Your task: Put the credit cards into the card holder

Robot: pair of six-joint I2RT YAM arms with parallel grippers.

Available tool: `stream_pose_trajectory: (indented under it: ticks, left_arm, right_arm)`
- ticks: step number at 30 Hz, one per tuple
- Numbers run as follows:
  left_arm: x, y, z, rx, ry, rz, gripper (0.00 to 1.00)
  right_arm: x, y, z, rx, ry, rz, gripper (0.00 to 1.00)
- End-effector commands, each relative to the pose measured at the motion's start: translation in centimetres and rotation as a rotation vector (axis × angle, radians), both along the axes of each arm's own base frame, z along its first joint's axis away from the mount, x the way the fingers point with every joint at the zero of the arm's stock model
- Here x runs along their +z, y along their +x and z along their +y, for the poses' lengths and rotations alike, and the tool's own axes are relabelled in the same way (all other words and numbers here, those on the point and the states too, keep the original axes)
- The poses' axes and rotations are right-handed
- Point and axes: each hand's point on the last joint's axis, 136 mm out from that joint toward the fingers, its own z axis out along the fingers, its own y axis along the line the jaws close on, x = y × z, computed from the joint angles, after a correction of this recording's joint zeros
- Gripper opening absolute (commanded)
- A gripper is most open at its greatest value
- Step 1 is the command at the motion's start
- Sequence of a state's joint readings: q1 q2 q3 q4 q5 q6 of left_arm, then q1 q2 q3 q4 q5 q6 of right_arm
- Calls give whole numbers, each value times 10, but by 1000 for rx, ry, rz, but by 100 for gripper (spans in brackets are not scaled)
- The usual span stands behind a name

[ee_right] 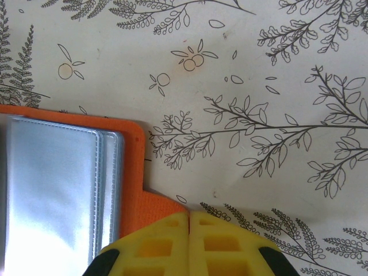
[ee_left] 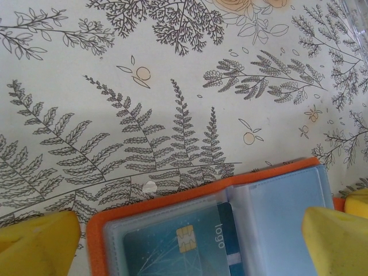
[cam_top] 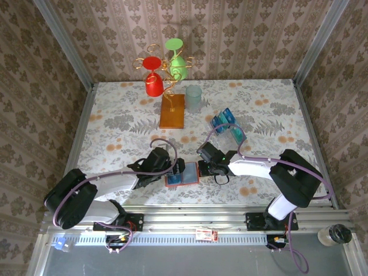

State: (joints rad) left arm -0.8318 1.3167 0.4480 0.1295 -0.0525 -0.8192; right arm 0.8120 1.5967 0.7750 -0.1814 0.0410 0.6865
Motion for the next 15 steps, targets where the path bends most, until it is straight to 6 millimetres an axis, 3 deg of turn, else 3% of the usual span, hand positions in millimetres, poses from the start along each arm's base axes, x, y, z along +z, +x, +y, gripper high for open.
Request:
stream_pose_trajectory:
  ticks: [1,15]
  left_arm:
    - [-4,-5,-6,-12,-19,22,100]
    - [19,-2,-16,-19,-82,-9,100]
  right_arm:
    - [4,2,5,-12,35,3,0]
    - [2,2,7,-18,44,5,0]
